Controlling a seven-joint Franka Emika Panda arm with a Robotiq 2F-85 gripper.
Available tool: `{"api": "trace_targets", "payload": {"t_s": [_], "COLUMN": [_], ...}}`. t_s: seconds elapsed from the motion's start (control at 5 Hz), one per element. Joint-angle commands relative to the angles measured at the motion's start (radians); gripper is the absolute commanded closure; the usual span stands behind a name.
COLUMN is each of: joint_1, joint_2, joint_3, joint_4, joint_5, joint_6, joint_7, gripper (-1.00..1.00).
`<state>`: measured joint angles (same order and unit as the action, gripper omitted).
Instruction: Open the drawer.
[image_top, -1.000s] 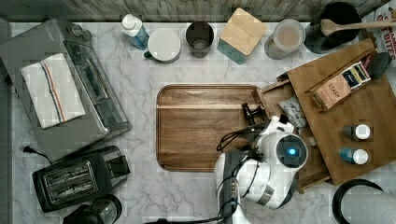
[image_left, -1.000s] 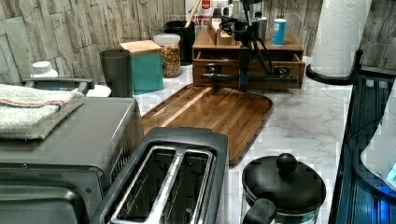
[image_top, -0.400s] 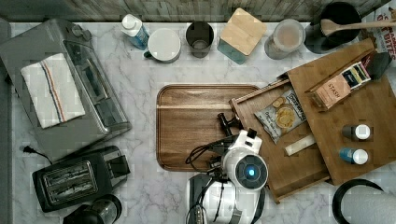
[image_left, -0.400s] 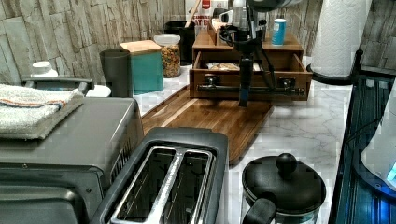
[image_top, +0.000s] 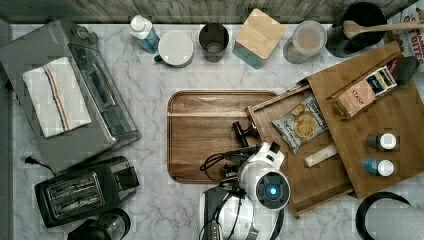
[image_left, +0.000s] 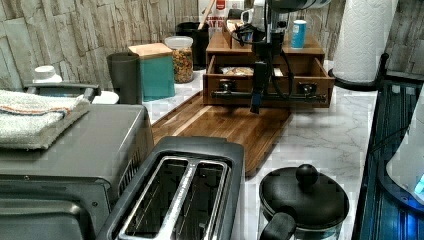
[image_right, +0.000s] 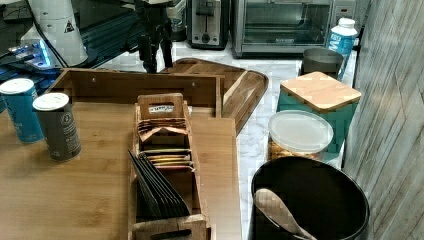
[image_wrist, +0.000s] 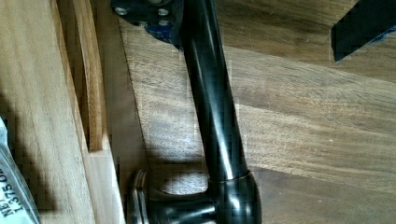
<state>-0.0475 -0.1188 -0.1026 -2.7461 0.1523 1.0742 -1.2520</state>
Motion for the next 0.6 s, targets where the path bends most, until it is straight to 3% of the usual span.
{"api": "trace_targets", "payload": {"t_s": [0.2,0.6], "joint_1": [0.181,0.176], "joint_2": [-0.045,-0.045], "joint_3": [0.170,0.175], "joint_4": [-0.062,-0.062], "joint_5": [0.060,0.062], "joint_6": [-0.070,-0.070], "joint_7": [0.044,0.043], "gripper": [-1.00,-1.00]}}
